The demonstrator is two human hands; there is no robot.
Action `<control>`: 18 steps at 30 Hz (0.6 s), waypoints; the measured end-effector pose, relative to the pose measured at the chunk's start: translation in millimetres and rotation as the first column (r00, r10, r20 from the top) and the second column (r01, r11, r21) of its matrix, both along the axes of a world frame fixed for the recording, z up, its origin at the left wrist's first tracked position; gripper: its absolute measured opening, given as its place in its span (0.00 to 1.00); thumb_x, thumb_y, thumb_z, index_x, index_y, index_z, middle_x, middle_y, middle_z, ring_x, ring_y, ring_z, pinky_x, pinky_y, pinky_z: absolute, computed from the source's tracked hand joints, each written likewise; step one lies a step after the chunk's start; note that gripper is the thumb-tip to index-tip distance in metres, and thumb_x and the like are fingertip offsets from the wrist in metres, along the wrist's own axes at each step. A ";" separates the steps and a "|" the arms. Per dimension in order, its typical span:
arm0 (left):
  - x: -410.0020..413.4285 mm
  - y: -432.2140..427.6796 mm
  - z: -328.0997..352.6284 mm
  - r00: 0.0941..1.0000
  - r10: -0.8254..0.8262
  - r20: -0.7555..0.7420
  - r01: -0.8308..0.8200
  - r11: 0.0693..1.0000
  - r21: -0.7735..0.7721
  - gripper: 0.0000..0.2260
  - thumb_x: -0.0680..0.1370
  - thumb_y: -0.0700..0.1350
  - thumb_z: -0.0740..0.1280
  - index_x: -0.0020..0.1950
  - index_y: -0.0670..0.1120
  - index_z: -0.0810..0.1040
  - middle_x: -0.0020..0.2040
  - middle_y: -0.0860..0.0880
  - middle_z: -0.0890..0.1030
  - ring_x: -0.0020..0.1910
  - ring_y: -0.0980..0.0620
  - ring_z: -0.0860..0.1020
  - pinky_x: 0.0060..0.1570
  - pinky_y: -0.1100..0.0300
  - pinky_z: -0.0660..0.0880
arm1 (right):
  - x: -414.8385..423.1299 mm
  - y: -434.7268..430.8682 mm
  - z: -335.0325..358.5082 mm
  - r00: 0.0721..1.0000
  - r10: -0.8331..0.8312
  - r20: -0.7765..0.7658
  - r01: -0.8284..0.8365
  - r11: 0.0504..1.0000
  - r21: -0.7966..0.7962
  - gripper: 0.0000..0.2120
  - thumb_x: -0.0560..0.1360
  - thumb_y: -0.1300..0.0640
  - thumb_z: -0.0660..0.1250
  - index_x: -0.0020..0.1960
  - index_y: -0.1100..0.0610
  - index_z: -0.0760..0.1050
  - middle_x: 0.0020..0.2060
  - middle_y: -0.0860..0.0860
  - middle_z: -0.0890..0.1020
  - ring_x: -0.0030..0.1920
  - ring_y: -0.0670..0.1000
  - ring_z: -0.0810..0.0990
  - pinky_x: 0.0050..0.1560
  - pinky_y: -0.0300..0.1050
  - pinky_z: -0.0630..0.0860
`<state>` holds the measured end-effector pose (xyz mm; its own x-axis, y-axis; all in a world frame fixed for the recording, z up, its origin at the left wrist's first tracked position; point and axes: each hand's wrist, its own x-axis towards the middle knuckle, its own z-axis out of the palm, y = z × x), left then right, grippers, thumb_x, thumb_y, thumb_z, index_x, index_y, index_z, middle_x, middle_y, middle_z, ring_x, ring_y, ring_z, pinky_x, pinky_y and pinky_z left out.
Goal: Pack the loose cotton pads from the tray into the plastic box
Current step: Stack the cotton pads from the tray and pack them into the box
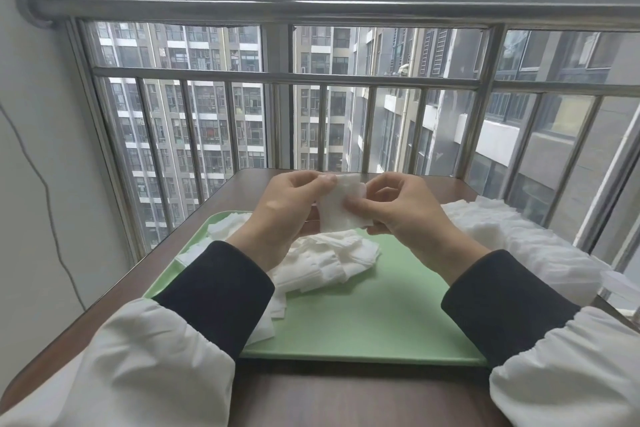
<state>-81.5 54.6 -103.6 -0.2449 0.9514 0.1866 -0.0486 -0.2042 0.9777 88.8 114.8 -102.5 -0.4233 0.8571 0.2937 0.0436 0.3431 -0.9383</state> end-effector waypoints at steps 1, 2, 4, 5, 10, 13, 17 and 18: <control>-0.7 0.6 0.0 0.999 0.026 0.026 -0.026 1.000 0.003 0.07 0.81 0.46 0.69 0.52 0.43 0.83 0.45 0.43 0.86 0.42 0.44 0.87 0.35 0.58 0.81 | 0.0 -0.2 0.2 1.000 0.001 0.004 -0.001 1.000 0.010 0.16 0.68 0.59 0.80 0.47 0.66 0.77 0.33 0.53 0.85 0.32 0.49 0.83 0.34 0.42 0.80; -1.5 1.0 0.7 0.997 0.048 0.054 -0.049 0.999 0.005 0.06 0.81 0.45 0.69 0.52 0.43 0.83 0.43 0.45 0.86 0.40 0.45 0.87 0.34 0.58 0.81 | -0.1 -0.5 0.6 1.000 0.006 0.007 -0.006 1.000 0.020 0.15 0.68 0.59 0.80 0.45 0.65 0.77 0.33 0.53 0.85 0.31 0.49 0.82 0.34 0.42 0.80; -3.0 1.4 3.2 0.990 0.090 0.111 -0.091 0.996 0.005 0.05 0.80 0.44 0.69 0.50 0.44 0.83 0.40 0.47 0.86 0.38 0.47 0.86 0.32 0.58 0.80 | -0.2 -1.6 1.1 0.999 0.032 0.007 -0.032 0.999 0.029 0.12 0.68 0.60 0.79 0.44 0.63 0.77 0.32 0.53 0.84 0.30 0.49 0.82 0.34 0.42 0.80; -3.9 1.7 4.1 0.984 0.116 0.137 -0.118 0.993 0.004 0.05 0.80 0.44 0.69 0.49 0.45 0.83 0.39 0.47 0.86 0.37 0.47 0.86 0.32 0.58 0.80 | -0.3 -1.9 1.2 0.999 0.049 0.002 -0.049 0.998 0.028 0.12 0.69 0.61 0.79 0.44 0.63 0.77 0.32 0.53 0.84 0.29 0.49 0.81 0.34 0.42 0.80; -9.3 4.2 4.5 0.962 0.213 0.172 -0.214 0.977 -0.009 0.05 0.80 0.44 0.70 0.50 0.44 0.83 0.43 0.45 0.84 0.37 0.47 0.84 0.30 0.59 0.79 | 2.0 -3.1 4.6 0.989 0.137 -0.062 -0.138 0.990 -0.003 0.13 0.66 0.56 0.78 0.47 0.60 0.80 0.36 0.52 0.84 0.31 0.48 0.80 0.33 0.41 0.79; -7.1 3.8 2.8 0.976 0.179 0.122 -0.176 0.984 -0.033 0.07 0.81 0.45 0.69 0.52 0.43 0.83 0.44 0.45 0.84 0.39 0.47 0.84 0.33 0.58 0.79 | 3.2 -3.6 6.8 0.957 0.230 -0.178 -0.243 0.968 -0.056 0.09 0.64 0.52 0.78 0.39 0.52 0.80 0.36 0.51 0.83 0.32 0.49 0.78 0.33 0.39 0.75; 0.4 3.0 1.5 0.995 0.065 0.077 -0.062 0.997 -0.046 0.09 0.83 0.44 0.65 0.53 0.42 0.83 0.45 0.43 0.85 0.39 0.47 0.85 0.33 0.58 0.80 | 0.5 -4.9 6.3 0.963 0.226 -0.150 -0.234 0.971 -0.038 0.09 0.65 0.52 0.78 0.37 0.53 0.78 0.32 0.49 0.80 0.28 0.47 0.72 0.34 0.39 0.68; 1.5 3.0 1.5 0.997 0.043 0.067 -0.040 0.998 -0.047 0.09 0.84 0.43 0.64 0.54 0.42 0.83 0.46 0.43 0.85 0.41 0.46 0.86 0.33 0.58 0.80 | -0.3 -5.3 5.6 0.970 0.203 -0.132 -0.209 0.977 -0.036 0.10 0.65 0.52 0.77 0.37 0.54 0.77 0.31 0.50 0.80 0.28 0.47 0.71 0.34 0.40 0.67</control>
